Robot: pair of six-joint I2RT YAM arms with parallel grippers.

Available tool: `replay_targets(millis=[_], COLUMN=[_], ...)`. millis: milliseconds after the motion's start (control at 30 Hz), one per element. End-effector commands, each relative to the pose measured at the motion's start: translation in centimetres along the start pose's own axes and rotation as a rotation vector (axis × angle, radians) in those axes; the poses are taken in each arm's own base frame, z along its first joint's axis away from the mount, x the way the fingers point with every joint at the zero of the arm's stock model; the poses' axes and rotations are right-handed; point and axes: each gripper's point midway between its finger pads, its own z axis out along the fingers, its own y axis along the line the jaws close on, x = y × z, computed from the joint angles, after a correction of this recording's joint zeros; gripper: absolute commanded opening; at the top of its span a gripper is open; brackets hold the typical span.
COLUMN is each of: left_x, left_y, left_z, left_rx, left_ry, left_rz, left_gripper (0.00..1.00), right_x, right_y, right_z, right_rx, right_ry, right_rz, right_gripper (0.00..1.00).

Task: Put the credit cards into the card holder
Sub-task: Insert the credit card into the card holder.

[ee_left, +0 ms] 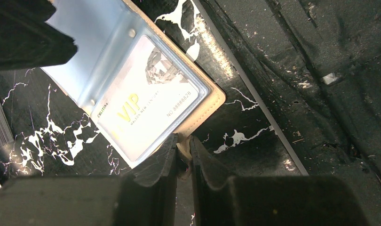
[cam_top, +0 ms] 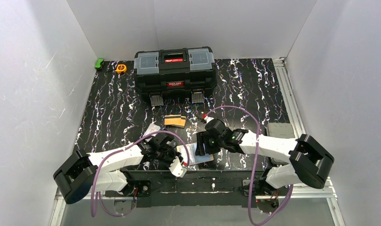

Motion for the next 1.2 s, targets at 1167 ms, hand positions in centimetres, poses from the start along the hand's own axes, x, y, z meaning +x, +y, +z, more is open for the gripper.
replay_targets(millis=[1167], left_x=[0.0], left_y=[-1.6], left_z=[-0.3], left_rx=[0.05], left_ry=[-0.002], left_rz=[-0.01], left_gripper=[0.05], right_x=[0.9], right_y=[-0.6], right_z=[2.8], right_rx=[-0.026], right_ry=[0.033], right_rz=[0.03], right_gripper=[0.62])
